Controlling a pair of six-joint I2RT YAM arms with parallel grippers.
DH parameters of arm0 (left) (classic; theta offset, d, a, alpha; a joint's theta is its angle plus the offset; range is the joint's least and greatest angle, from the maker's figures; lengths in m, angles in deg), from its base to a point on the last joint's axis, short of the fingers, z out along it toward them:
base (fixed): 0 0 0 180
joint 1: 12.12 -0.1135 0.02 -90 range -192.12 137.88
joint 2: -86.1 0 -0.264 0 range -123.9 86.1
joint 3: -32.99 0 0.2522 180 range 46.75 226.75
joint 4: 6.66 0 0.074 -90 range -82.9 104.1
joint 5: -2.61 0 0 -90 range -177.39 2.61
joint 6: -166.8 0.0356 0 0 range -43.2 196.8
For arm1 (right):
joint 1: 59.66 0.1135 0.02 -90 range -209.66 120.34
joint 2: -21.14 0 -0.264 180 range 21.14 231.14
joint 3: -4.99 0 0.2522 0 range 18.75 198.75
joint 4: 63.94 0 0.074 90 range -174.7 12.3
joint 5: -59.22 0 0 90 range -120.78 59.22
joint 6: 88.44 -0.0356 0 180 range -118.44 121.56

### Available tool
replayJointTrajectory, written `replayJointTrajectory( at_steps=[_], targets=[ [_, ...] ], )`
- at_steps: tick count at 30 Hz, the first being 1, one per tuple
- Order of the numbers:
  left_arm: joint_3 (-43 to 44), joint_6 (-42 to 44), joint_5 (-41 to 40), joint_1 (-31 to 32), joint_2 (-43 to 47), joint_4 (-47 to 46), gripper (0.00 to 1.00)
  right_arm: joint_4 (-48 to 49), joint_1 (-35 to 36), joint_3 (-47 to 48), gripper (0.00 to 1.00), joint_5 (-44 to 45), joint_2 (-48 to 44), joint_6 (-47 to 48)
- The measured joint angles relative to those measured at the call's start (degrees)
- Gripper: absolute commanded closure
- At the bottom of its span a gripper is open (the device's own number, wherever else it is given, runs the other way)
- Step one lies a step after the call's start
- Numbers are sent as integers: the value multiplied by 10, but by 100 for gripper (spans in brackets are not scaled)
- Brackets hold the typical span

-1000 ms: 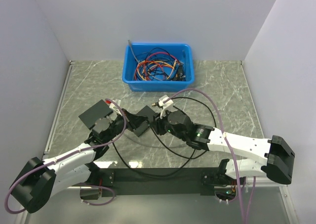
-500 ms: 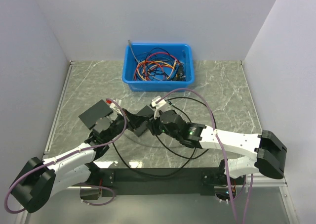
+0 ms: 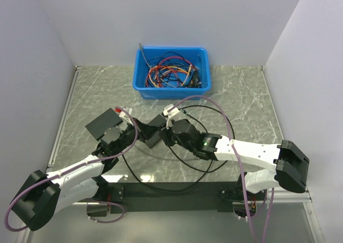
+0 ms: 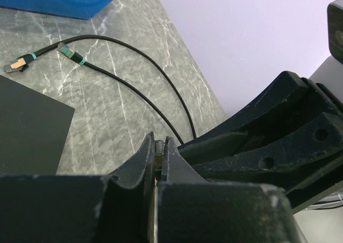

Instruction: Insert the plug into the switch port

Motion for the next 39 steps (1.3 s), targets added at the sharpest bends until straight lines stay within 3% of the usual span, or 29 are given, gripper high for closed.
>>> replayJointTrajectory(
  at_steps=[12,39],
  targets=[
    [0,0,0,0,0,2,99,0,0,0,76,0,0,-1],
    [0,3,-4,0,0,10,99,0,0,5,72,0,14,-2]
  ],
)
